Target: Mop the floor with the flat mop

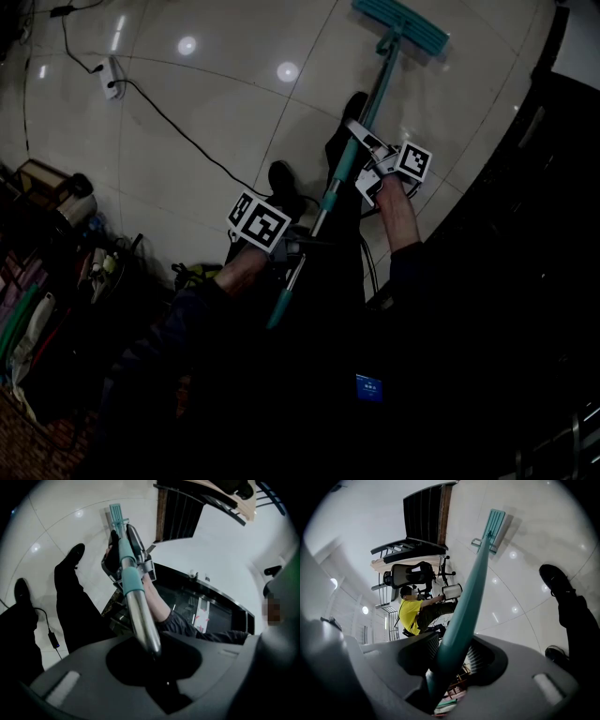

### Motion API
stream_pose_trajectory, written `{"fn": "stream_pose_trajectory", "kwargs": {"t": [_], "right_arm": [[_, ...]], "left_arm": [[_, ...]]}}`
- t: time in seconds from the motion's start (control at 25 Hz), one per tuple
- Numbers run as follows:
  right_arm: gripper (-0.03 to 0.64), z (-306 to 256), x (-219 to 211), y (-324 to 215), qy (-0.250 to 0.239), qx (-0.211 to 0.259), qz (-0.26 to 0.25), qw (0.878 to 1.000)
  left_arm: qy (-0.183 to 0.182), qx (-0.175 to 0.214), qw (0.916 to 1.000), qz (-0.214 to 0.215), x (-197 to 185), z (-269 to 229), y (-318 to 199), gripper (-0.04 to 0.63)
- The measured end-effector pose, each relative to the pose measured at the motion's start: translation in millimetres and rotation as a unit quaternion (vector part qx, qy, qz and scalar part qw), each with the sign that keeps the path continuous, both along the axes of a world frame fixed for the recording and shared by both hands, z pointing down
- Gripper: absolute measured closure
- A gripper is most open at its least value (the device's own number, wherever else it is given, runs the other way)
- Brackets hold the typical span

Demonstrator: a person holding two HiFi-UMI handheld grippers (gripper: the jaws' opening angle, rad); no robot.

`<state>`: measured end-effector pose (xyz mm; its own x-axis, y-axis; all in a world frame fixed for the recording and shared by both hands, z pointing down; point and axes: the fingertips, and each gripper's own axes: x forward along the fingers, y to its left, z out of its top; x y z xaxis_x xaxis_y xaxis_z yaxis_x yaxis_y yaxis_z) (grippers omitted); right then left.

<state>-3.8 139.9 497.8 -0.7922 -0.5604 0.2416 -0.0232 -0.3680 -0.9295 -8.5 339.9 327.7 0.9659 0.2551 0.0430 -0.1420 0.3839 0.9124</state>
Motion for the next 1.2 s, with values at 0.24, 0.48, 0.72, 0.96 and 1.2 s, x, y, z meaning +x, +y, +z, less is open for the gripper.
{"fn": "stream_pose_trajectory", "kwargs": {"t": [0.24,0.48,0.72,0.96,1.2], "right_arm": [[0.434,-1,1,-1,-0.001,0.000,0.002,1.000],[0.434,-2,4,-3,0.002,-0.002,0.002,1.000],[0.433,-5,4,-5,0.002,-0.003,0.001,1.000],[0.433,-6,1,-5,-0.003,-0.007,0.001,1.000],[0.433,-6,1,-8,-0.010,-0.011,-0.001,1.000]], "left_arm": [[-0.001,-0.001,1.0000,0.003,0,-1,-1,0.517],[0.003,-0.002,1.0000,0.005,1,-3,-4,0.517],[0.002,-0.004,1.0000,0.006,1,-6,-6,0.517],[0.000,-0.007,0.9999,0.008,0,-8,-7,0.517],[-0.008,-0.012,0.9998,0.011,3,-11,-12,0.517]]}}
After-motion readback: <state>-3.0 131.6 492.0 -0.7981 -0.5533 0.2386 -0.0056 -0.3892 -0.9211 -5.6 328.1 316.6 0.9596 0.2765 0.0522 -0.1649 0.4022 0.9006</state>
